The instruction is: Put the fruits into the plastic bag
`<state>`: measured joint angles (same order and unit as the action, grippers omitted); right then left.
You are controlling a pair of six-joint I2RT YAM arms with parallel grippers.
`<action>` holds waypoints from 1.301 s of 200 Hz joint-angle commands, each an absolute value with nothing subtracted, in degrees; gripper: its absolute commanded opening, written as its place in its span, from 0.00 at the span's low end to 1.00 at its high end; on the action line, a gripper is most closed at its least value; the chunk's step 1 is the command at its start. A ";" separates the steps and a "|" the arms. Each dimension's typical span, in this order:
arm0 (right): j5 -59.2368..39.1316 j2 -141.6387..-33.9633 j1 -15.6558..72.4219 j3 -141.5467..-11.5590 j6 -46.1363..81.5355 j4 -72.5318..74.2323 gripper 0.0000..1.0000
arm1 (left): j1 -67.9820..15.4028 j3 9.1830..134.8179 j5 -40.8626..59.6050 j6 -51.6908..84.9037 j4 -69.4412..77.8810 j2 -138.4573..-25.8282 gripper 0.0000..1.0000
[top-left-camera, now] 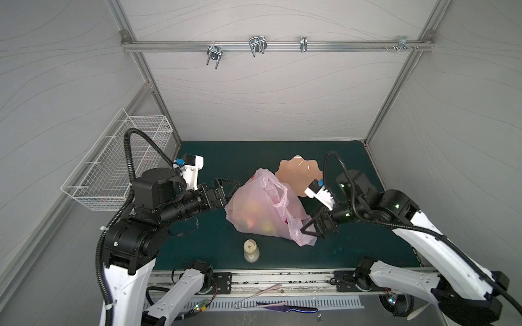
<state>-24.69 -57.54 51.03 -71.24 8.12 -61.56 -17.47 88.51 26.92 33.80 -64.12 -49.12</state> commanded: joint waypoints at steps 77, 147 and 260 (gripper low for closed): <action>16.15 -61.64 72.43 -60.87 10.77 -49.21 0.99 | -53.80 89.04 -4.68 48.78 -64.03 -61.18 0.99; 24.77 -60.06 66.34 -55.50 5.58 -40.44 0.73 | -54.14 87.10 -6.23 64.34 -62.43 -60.98 0.97; 6.02 -53.20 56.03 -57.46 4.00 -41.23 0.00 | -55.60 94.41 -5.34 78.48 -62.02 -71.72 0.95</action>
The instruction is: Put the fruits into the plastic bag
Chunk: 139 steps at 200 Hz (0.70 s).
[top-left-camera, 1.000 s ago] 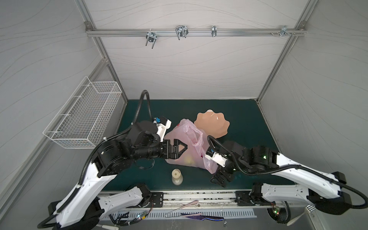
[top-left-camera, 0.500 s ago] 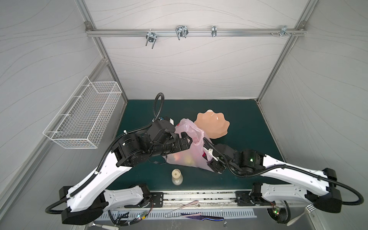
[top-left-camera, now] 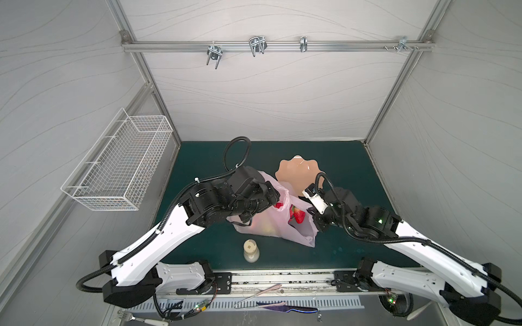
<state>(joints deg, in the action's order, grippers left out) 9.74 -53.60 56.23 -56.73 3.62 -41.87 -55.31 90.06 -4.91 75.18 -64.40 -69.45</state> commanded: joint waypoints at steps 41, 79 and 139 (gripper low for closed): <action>5.48 -52.55 56.10 -57.30 4.36 -40.96 0.00 | -55.57 94.53 -5.67 80.78 -61.05 -75.03 0.92; 5.45 -51.31 56.07 -57.06 3.97 -41.13 0.00 | -54.19 94.84 -7.47 81.60 -60.38 -76.49 0.89; 4.51 -50.88 56.07 -57.17 3.74 -40.97 0.00 | -52.68 98.95 -3.83 79.69 -60.08 -83.32 0.87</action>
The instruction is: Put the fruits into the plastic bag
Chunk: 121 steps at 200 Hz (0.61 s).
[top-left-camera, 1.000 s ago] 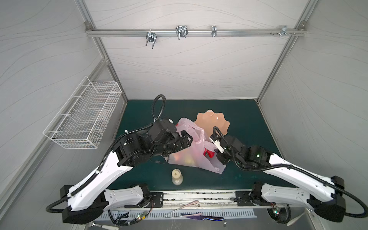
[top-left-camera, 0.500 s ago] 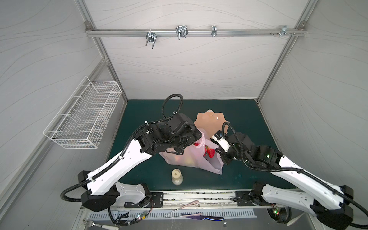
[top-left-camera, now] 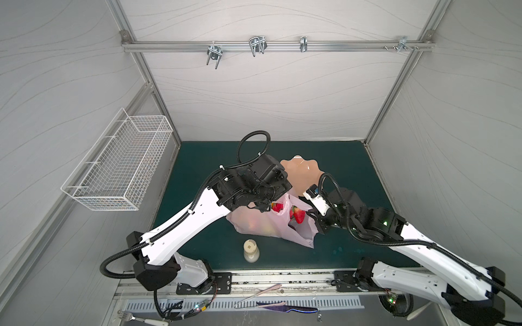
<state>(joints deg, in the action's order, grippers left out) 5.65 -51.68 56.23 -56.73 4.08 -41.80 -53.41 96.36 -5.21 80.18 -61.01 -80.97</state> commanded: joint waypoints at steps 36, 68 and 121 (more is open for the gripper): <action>4.31 -51.11 56.06 -58.41 3.57 -41.03 0.00 | -52.16 98.01 -0.71 78.61 -59.94 -85.63 0.76; 3.74 -51.15 56.02 -61.63 3.21 -42.02 0.00 | -50.54 95.56 1.19 75.35 -58.74 -84.70 0.21; -1.41 -57.33 52.26 -79.76 5.88 -52.30 0.00 | -39.02 97.92 8.61 63.35 -61.66 -75.52 0.00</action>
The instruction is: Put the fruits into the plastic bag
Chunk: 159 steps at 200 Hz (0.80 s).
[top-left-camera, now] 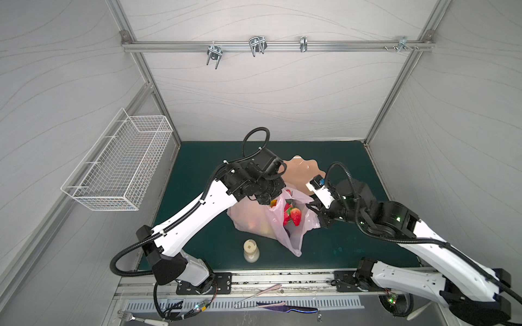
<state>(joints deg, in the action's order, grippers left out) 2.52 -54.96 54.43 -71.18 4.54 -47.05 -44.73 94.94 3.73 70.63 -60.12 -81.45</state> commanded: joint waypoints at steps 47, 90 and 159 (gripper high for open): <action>-4.73 -67.04 48.06 -100.67 10.96 -61.30 0.00 | -20.87 99.23 22.06 51.64 -66.58 -69.18 0.00; -8.05 -73.32 42.04 -108.19 15.62 -63.53 0.00 | -10.49 99.75 27.99 40.86 -68.99 -70.56 0.00; -15.81 -76.64 30.26 -93.12 18.14 -54.54 0.00 | -8.48 96.80 25.15 31.83 -66.97 -74.53 0.00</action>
